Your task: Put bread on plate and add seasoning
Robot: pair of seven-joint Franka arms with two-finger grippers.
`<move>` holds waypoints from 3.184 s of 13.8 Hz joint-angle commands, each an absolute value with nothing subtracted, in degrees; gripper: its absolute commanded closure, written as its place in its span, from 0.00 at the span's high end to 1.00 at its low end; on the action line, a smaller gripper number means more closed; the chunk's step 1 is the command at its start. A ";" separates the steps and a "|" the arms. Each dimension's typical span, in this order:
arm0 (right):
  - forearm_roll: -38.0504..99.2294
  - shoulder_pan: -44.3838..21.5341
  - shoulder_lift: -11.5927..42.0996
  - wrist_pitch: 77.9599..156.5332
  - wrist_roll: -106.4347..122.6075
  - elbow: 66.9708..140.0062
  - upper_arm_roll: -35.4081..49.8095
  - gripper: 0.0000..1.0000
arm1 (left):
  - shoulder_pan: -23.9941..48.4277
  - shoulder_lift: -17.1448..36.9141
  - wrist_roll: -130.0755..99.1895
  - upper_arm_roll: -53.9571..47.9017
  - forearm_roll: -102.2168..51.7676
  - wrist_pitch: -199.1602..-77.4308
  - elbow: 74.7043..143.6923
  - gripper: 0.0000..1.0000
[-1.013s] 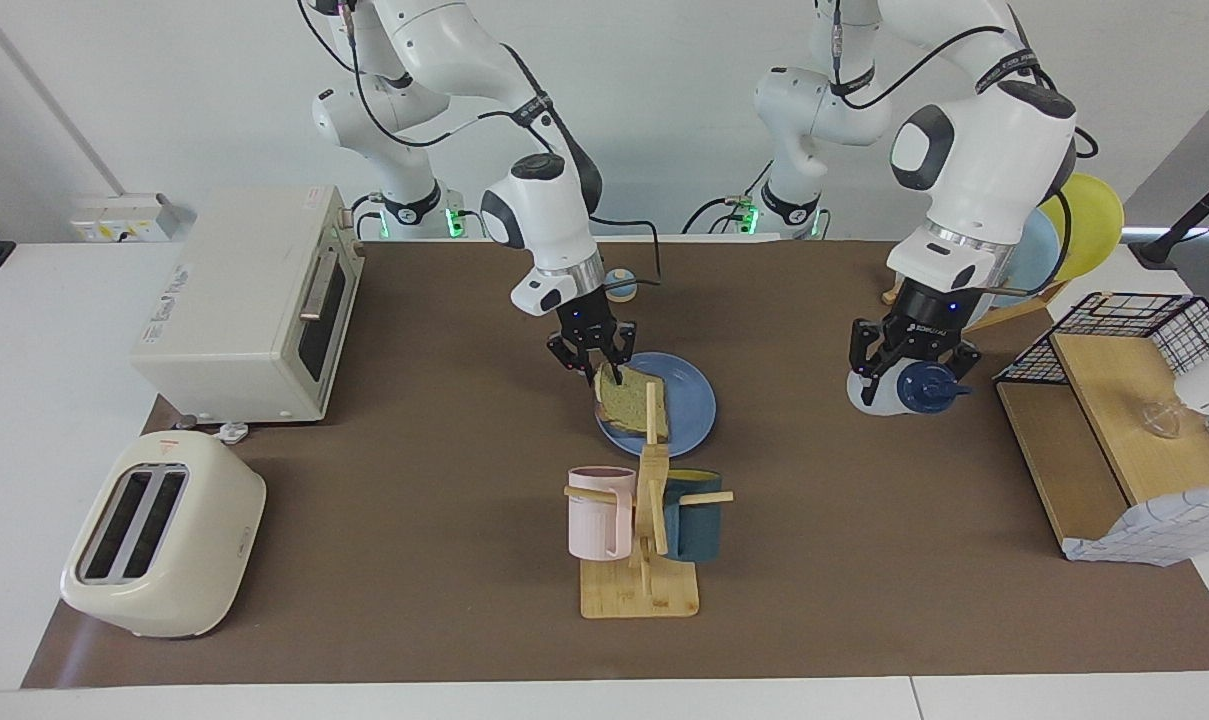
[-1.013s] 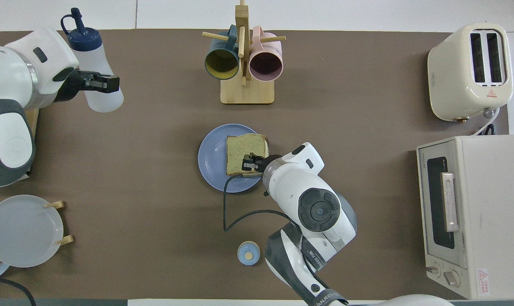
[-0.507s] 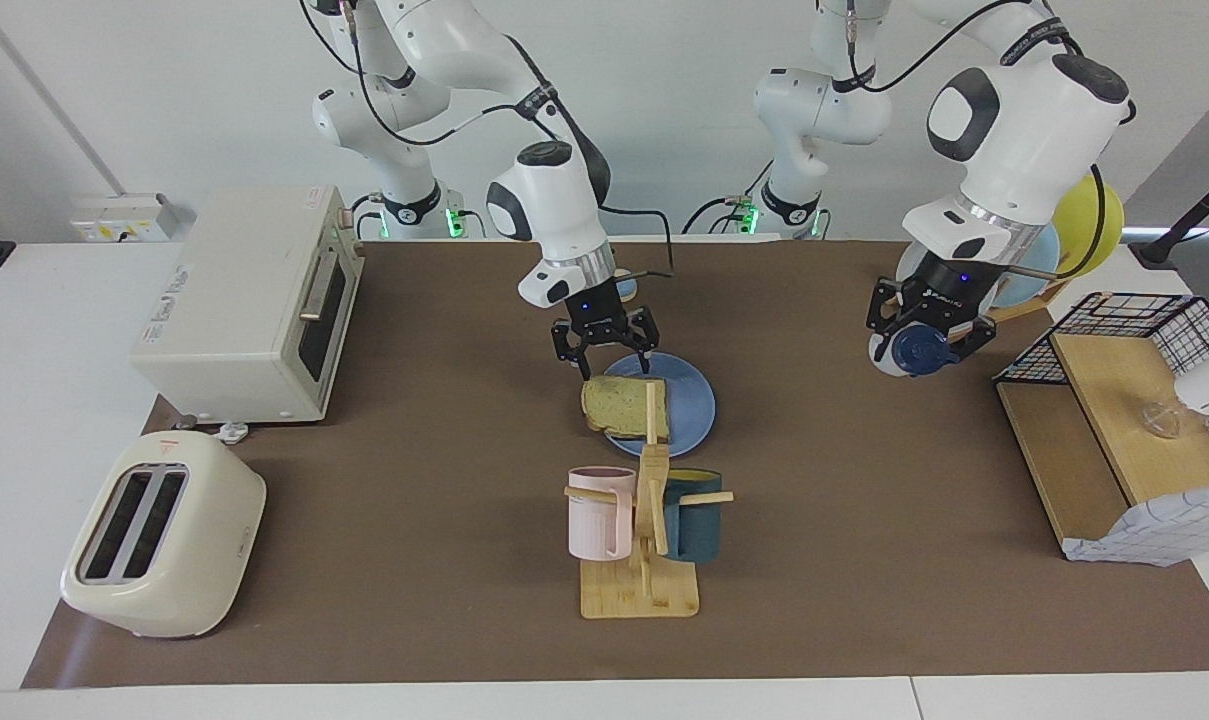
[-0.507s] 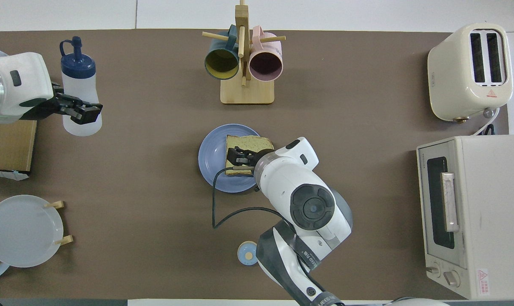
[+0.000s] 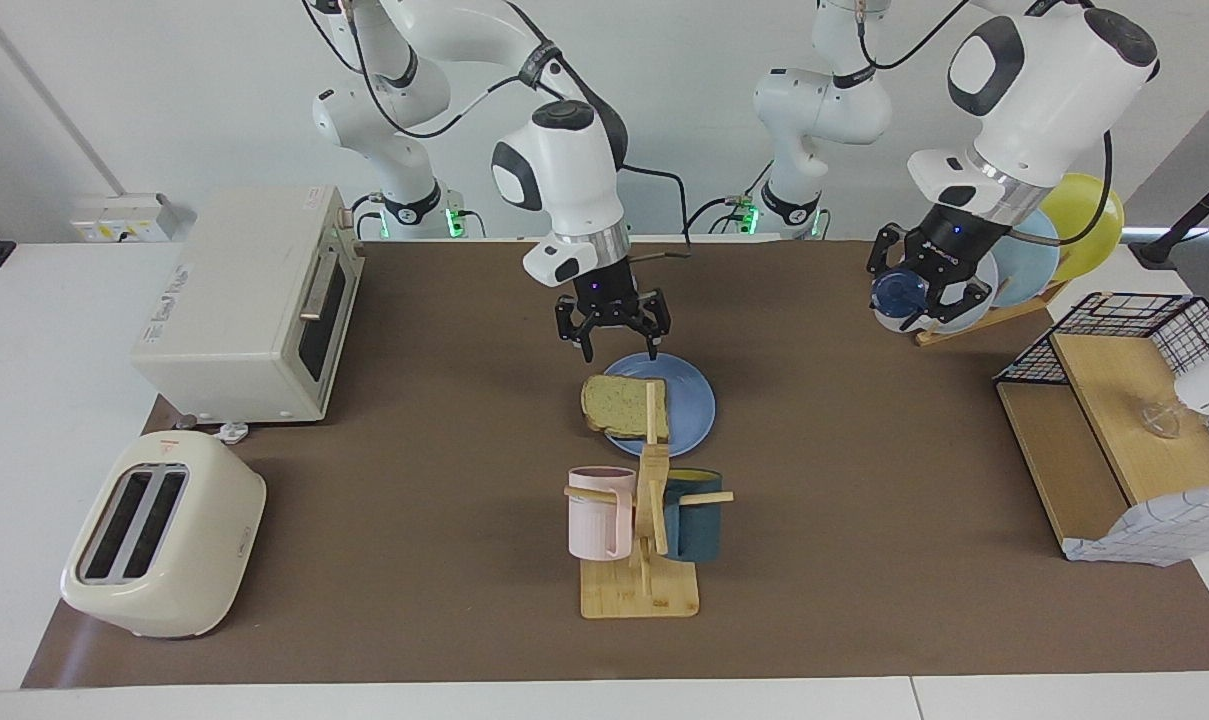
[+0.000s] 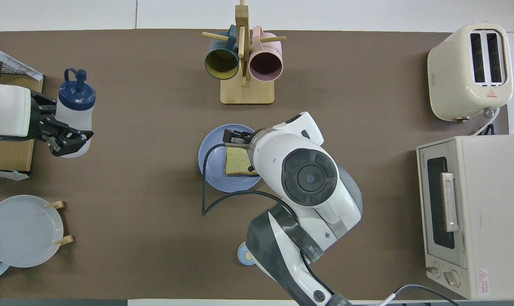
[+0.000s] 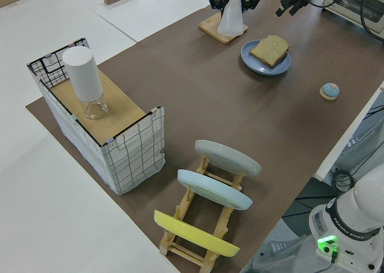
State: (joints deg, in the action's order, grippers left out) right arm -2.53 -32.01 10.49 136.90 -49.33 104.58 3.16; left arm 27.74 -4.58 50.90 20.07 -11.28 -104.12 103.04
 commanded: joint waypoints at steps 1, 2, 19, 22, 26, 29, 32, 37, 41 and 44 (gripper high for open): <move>0.42 -29.89 12.57 132.03 -47.02 97.22 3.60 1.00 | 27.95 -5.89 55.89 19.34 -11.25 -102.14 104.50 0.00; 3.66 -29.80 13.18 130.18 -47.02 94.34 3.60 1.00 | 27.95 -5.89 58.16 19.16 -11.16 -100.65 104.50 0.00; 17.93 -35.67 13.18 123.57 -59.41 77.70 4.66 0.81 | 31.99 -10.98 68.82 14.33 -10.10 -97.98 111.78 0.00; 16.79 -36.04 13.01 122.70 -58.98 78.13 4.75 0.81 | 31.99 -12.83 68.82 14.06 -12.30 -102.29 115.74 0.00; 16.70 -36.30 12.22 123.30 -58.89 79.89 4.75 0.65 | 31.90 -13.36 68.73 14.15 -14.06 -103.27 116.54 0.00; 16.70 -37.26 11.78 123.66 -59.06 80.68 4.75 0.62 | 31.82 -13.53 68.73 14.15 -14.15 -103.18 116.72 0.00; 16.44 -37.97 11.69 123.58 -59.33 80.77 4.75 0.62 | 31.90 -13.62 68.12 14.15 -14.85 -103.36 116.98 0.00; 15.82 -37.97 10.90 123.57 -59.15 82.00 4.75 0.55 | 31.82 -13.62 68.03 14.06 -15.03 -103.45 117.07 0.00; 15.82 -38.23 10.55 123.57 -59.06 82.70 4.75 0.51 | 31.82 -13.62 67.94 14.15 -16.26 -103.45 117.07 0.00; 15.56 -38.85 10.46 123.58 -58.98 83.23 4.75 0.43 | 31.73 -13.62 67.94 14.15 -16.26 -103.45 117.07 0.00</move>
